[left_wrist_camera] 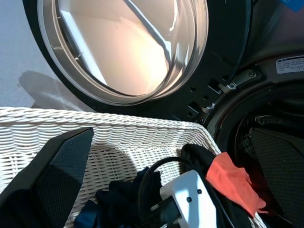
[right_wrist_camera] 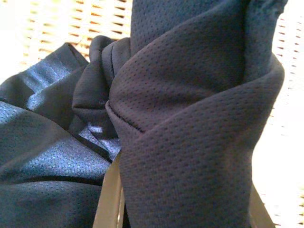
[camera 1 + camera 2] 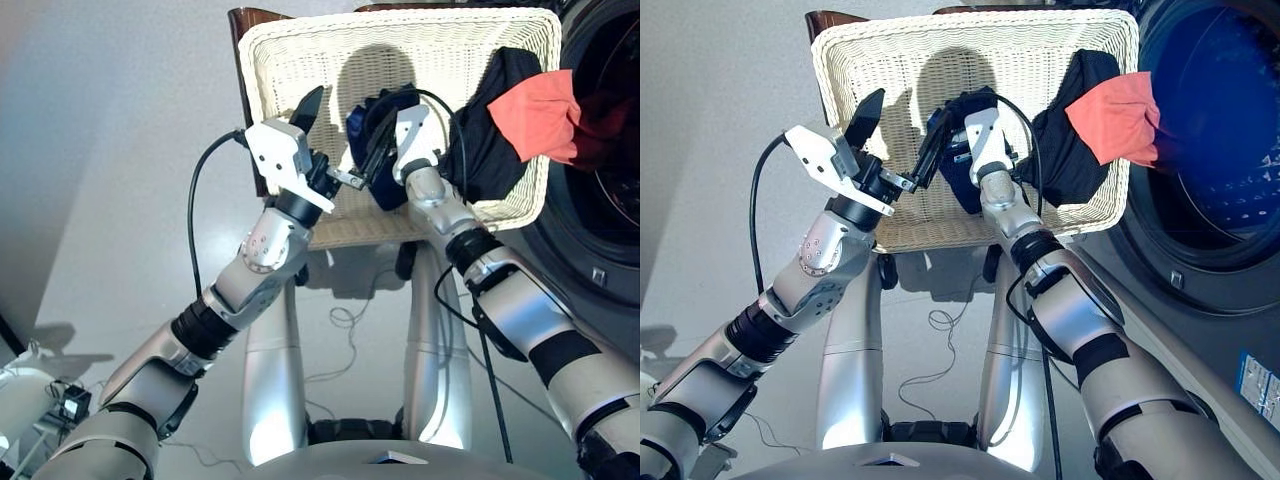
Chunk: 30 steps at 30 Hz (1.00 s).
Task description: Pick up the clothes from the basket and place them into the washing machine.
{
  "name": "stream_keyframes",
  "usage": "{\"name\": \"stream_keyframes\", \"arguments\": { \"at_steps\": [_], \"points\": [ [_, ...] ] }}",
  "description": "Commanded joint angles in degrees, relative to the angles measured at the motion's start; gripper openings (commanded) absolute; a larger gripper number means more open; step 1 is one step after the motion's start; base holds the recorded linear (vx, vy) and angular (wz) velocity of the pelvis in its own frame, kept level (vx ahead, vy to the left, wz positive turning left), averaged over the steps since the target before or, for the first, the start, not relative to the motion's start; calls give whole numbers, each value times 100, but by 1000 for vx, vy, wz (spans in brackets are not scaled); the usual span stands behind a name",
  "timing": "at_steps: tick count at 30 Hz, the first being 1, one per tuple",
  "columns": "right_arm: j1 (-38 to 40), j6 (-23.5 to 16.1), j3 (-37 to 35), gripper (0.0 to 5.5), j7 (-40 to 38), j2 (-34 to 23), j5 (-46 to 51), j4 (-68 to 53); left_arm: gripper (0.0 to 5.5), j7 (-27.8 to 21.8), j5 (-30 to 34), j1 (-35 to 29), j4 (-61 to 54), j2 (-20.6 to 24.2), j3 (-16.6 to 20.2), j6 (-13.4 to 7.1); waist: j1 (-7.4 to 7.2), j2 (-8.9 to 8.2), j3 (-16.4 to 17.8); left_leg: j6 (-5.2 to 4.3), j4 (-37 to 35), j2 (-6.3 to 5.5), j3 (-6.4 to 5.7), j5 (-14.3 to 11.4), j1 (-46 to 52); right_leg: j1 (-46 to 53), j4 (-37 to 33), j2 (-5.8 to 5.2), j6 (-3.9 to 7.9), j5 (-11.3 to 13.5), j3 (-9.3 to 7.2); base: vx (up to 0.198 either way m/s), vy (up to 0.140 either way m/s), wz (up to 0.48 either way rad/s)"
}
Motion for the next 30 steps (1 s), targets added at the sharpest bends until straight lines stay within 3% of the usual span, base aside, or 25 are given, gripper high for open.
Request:
{"name": "stream_keyframes", "arguments": {
  "at_steps": [1,6,7,8,10,11,14,15,17,18,19,23,30],
  "points": [
    [483,-16,-21,0,-57,-503,321,-631,550,-26,75,195,-811,310,207,-336,-112,43,56,-193,208,130,-115,-184,160,244,222,-115,508,-393,370,0,0,0],
    [938,-305,-257,0,-141,-968,510,-1755,550,-26,134,220,-864,469,216,-354,-200,-72,56,-180,404,139,-170,-276,152,260,383,-121,535,-488,367,-15,-3,-4],
    [1252,-556,-585,0,-191,-1194,668,-2362,550,-19,177,145,-895,555,289,-386,-258,-116,56,-142,330,136,-164,-70,5,131,296,-126,526,-298,364,-69,-12,-5],
    [1511,-714,-818,0,-183,-1244,826,-2635,550,-49,176,170,-918,576,308,-406,-282,-131,56,-134,360,126,-177,-89,8,140,315,-129,528,-313,370,-62,-20,19],
    [1749,-874,-1072,0,-150,-1270,991,-2860,550,-56,164,231,-922,583,337,-432,-289,-143,56,-124,358,126,-176,-98,25,159,319,-134,530,-319,363,58,-3,15],
    [2245,-1200,-1560,0,89,-1142,1712,-3137,550,-120,115,423,-924,557,410,-454,-319,-154,56,-136,401,130,-184,-311,216,347,385,-149,562,-535,350,120,11,-8],
    [2673,-1622,-2302,0,297,-854,2637,-3432,550,-195,46,583,-927,574,577,-463,-353,-158,56,-123,403,122,-183,-346,275,386,406,-133,569,-575,352,20,15,-15],
    [2690,-1706,-2534,0,411,-822,2956,-3517,550,-221,26,538,-913,591,659,-468,-377,-173,56,-96,327,118,-171,-155,150,267,306,-129,551,-393,365,-72,13,-32],
    [2778,-1840,-2807,0,576,-818,3443,-3666,550,-252,-7,616,-931,605,760,-466,-396,-191,56,-97,375,117,-185,-190,156,283,336,-126,552,-414,374,10,15,-51],
    [2836,-1839,-2792,0,592,-812,3459,-3648,550,-253,-12,673,-926,596,739,-464,-388,-188,56,-123,452,124,-202,-391,299,418,432,-129,576,-610,368,0,0,0],
    [2787,-1926,-2950,0,669,-815,3750,-3707,550,-254,-24,654,-945,599,789,-460,-399,-201,56,-101,394,118,-187,-209,166,292,348,-124,553,-427,373,0,0,0],
    [2725,-2191,-3378,0,803,-936,4197,-3985,550,-255,-53,796,-1047,624,1016,-451,-414,-246,56,-107,450,122,-194,-251,165,293,390,-100,560,-455,384,-21,4,-5],
    [1722,-2834,-4184,0,521,-1361,4975,-3164,550,-195,-111,923,-1155,579,1234,-489,-375,-262,56,-129,599,148,-207,-348,143,284,499,-83,572,-517,388,0,0,0]
  ]
}}
